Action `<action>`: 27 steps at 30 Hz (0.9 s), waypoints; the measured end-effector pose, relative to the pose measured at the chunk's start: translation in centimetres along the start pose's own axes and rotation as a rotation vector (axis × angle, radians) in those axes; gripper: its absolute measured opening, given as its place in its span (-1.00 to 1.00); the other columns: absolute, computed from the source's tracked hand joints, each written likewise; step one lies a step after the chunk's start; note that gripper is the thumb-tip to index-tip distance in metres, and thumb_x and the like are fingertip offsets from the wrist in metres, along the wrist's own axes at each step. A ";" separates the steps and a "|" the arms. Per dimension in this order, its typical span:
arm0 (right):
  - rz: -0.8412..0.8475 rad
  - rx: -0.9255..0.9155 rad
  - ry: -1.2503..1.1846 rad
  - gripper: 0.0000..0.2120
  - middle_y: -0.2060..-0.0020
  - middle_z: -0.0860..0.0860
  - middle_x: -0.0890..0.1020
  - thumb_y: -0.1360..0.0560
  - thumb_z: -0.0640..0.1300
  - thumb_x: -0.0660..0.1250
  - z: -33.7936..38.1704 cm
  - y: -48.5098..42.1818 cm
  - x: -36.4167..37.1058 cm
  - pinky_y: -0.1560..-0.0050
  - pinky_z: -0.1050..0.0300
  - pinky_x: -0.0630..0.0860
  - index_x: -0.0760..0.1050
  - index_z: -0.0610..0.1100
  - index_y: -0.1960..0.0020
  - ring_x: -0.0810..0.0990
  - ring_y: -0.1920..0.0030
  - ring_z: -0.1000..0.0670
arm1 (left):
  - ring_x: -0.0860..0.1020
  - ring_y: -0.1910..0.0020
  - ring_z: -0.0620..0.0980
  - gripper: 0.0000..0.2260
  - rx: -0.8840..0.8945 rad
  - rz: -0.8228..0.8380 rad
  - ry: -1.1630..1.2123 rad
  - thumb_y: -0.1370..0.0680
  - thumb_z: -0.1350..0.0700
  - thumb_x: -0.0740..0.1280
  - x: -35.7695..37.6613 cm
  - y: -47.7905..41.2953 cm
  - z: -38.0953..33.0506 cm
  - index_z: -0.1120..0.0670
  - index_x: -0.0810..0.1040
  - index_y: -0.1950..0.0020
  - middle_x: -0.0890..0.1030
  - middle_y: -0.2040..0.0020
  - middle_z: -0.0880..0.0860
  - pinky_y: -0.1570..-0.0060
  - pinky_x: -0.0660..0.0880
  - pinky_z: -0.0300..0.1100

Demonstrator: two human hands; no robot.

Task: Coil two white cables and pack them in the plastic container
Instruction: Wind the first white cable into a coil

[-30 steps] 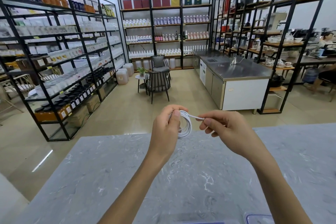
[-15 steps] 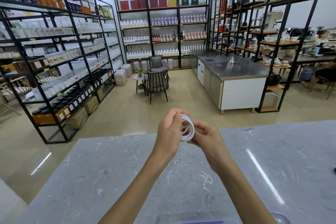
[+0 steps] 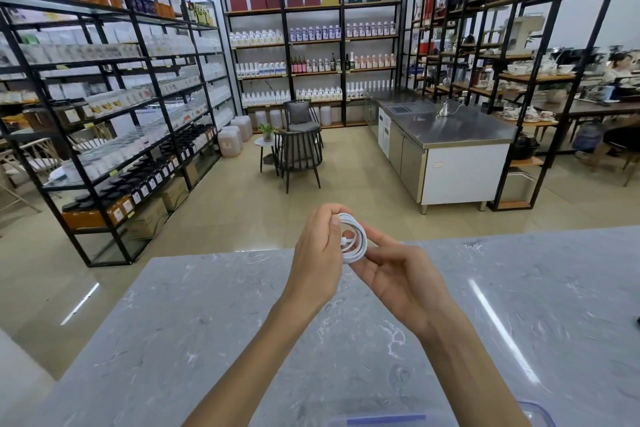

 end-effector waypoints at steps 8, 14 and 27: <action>-0.005 -0.095 -0.025 -0.41 -0.19 -0.29 0.62 -0.43 -0.34 0.35 0.8 0.6 1.1 -0.19 -0.11 0.58 0.33 -0.15 -0.44 0.61 -0.22 -0.26 | 0.54 0.11 -0.21 -0.76 -0.044 -0.036 0.211 -0.65 0.14 0.06 -0.6 0.1 -0.3 -0.01 0.51 -0.03 0.58 0.11 -0.17 0.11 0.44 -0.37; -0.099 -0.216 0.271 -0.35 -0.08 -0.19 0.69 -0.45 -0.31 0.45 1.6 0.9 1.6 -0.17 0.05 0.60 0.32 -0.02 -0.45 0.67 -0.13 -0.14 | 0.54 0.02 -0.08 -0.75 -0.006 -0.081 0.114 -0.64 0.09 0.03 -1.2 0.6 -1.1 -0.07 0.49 -0.10 0.56 0.00 -0.04 0.05 0.45 -0.21; -0.002 -0.418 0.385 -0.60 -0.18 -0.11 0.66 -0.46 -0.31 0.42 2.4 1.2 3.3 -0.11 0.23 0.55 0.56 -0.05 -0.26 0.63 -0.20 -0.04 | 0.50 -0.08 -0.23 -0.74 0.056 -0.074 -0.019 -0.69 0.15 0.06 -1.4 1.2 -2.2 -0.12 0.44 -0.25 0.49 -0.10 -0.11 0.03 0.42 -0.45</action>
Point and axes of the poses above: each hand's wrist, its own y-axis away from the middle knuckle, its own x-axis out of the palm, z = x × y, the point moved 9 cm from there along -y, towards the middle knuckle
